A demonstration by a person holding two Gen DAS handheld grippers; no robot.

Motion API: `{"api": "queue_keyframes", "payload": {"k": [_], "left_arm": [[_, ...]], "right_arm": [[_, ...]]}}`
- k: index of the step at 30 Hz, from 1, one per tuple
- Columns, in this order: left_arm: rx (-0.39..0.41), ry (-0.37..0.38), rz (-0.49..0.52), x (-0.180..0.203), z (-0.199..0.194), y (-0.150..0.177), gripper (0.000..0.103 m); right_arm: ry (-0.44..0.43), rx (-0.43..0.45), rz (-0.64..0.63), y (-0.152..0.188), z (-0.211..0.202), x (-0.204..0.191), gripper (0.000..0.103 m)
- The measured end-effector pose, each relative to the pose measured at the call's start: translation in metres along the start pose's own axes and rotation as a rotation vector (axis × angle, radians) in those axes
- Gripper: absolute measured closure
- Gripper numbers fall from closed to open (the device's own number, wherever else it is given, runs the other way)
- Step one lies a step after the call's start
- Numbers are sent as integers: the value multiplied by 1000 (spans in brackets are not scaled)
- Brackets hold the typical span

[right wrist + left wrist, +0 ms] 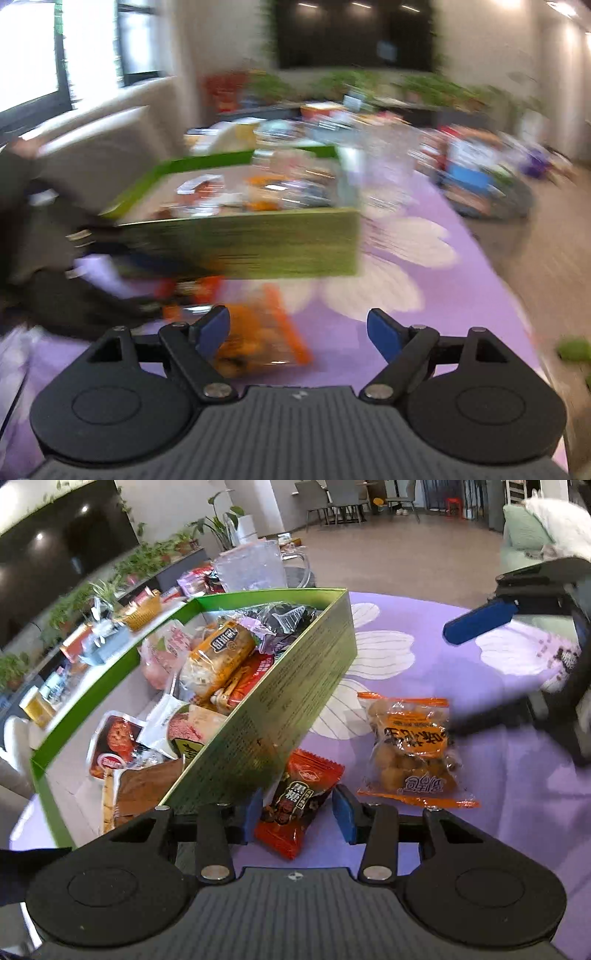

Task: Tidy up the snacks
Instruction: 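Grasp the red candy packet with the left gripper while the right grasps the orange-labelled peanut bag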

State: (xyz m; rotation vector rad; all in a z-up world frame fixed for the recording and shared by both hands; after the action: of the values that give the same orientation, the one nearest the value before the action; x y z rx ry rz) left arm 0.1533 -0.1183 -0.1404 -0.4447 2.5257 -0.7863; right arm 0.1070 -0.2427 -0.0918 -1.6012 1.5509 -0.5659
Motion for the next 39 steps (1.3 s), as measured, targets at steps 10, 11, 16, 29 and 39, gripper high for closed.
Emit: {"api": "queue_keyframes", "payload": {"k": [10,11,16,29,39], "left_arm": [[-11,106,-179,8,-14,13,67],[-13,105,-177,11,-16,14,67],[-35,73,-211,18,-22,18,67],[-71,-11,-343,27,-39,31,66],[-40,-124,-333,14,-29,13,61]], "right_arm": [[12,-85,-258,23,5,-20,20],[32,-92,-264,25,6,-16,20],[63,-93,-230,17,15,-4,20],[47,-130,265,1,23,19,20],[96,-200,401,-1,55,-8,20]]}}
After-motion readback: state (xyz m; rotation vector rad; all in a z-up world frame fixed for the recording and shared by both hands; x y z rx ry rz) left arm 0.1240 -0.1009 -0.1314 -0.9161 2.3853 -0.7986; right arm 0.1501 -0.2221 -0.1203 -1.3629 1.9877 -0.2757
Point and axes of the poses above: each gripper's, at about its wrist camera, not at the fingertips, and z roughly the way its jaws point, x to its right, y to its underside, the point moved 9 cm from there along z, roughly the way its jaws point, and after that the axes turned 10 degrees about z, right-handed, at the moved point
